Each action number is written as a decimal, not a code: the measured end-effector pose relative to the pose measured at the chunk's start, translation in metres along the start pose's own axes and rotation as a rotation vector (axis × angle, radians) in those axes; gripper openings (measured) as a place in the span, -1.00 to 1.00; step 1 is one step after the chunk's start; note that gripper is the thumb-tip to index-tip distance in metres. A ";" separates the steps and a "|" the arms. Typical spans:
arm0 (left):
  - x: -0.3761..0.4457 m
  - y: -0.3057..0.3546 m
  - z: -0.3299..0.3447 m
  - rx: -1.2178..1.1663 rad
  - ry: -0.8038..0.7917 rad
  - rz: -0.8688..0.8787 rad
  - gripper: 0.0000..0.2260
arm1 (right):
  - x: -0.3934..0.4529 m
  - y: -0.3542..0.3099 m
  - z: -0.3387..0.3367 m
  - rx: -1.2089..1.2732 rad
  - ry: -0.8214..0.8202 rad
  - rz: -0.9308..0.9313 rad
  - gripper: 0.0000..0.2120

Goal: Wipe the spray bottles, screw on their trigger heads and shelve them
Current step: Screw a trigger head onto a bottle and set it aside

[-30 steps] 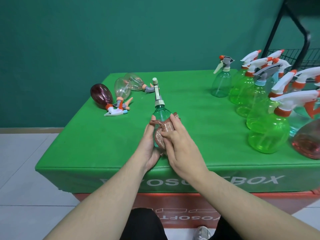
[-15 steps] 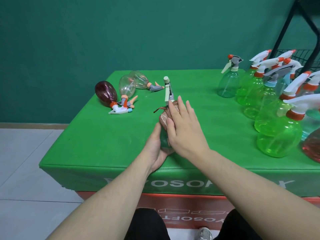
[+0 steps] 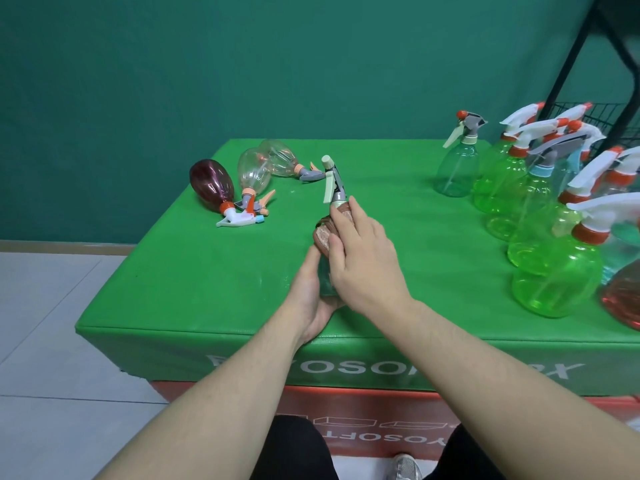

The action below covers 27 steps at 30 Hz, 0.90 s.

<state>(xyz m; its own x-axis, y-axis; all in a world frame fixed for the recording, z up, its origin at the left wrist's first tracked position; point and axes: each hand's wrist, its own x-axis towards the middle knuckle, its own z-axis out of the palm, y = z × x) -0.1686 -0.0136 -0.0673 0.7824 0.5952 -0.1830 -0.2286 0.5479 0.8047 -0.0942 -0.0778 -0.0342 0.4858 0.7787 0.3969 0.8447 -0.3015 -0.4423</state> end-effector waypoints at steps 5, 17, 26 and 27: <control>0.001 -0.002 0.001 0.022 0.016 0.005 -0.64 | -0.015 0.004 0.002 -0.108 0.006 -0.059 -0.43; 0.008 -0.003 -0.004 -0.094 0.050 -0.026 -0.20 | -0.048 0.027 0.015 -0.116 0.055 -0.318 -0.52; 0.017 -0.012 -0.012 -0.181 0.004 0.006 -0.01 | -0.066 0.031 0.016 0.125 0.044 -0.269 -0.48; 0.017 -0.012 -0.013 -0.178 -0.006 0.002 -0.01 | -0.065 0.029 0.016 0.151 0.052 -0.251 -0.49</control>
<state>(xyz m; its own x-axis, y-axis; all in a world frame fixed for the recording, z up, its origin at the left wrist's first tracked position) -0.1600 -0.0026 -0.0868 0.7853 0.5929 -0.1780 -0.3283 0.6426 0.6923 -0.1054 -0.1284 -0.0860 0.2803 0.7885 0.5474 0.8987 -0.0152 -0.4383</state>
